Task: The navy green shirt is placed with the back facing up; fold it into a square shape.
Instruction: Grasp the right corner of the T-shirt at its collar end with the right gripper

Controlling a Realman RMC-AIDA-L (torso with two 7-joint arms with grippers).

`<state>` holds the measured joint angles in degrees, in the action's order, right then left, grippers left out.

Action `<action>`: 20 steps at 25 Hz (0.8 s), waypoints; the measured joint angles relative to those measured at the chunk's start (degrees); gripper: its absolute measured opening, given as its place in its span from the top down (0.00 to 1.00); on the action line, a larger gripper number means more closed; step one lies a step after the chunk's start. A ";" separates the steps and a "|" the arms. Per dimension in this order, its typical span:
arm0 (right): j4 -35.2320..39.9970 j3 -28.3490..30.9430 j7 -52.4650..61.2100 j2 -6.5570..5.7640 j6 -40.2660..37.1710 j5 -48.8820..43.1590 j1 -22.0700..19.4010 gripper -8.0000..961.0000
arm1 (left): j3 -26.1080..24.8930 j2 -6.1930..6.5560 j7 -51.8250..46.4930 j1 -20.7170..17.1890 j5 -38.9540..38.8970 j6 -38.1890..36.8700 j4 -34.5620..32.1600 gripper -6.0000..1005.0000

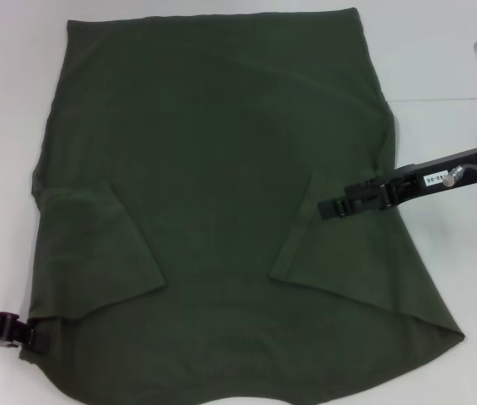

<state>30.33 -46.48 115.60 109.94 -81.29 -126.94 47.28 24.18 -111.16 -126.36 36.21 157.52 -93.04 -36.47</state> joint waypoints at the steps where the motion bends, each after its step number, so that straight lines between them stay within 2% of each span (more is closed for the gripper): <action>1: -0.01 0.04 0.04 0.00 -0.07 -0.01 0.00 0.04 | 0.00 0.12 0.01 0.11 0.02 -0.05 -0.02 0.96; 20: -0.01 0.22 0.23 0.56 0.00 0.05 0.32 0.04 | 1.29 0.16 0.06 0.70 1.08 -0.12 -0.01 0.96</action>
<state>30.32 -46.26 115.84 110.50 -81.29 -126.90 47.60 25.47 -111.00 -126.30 36.91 158.60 -93.16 -36.47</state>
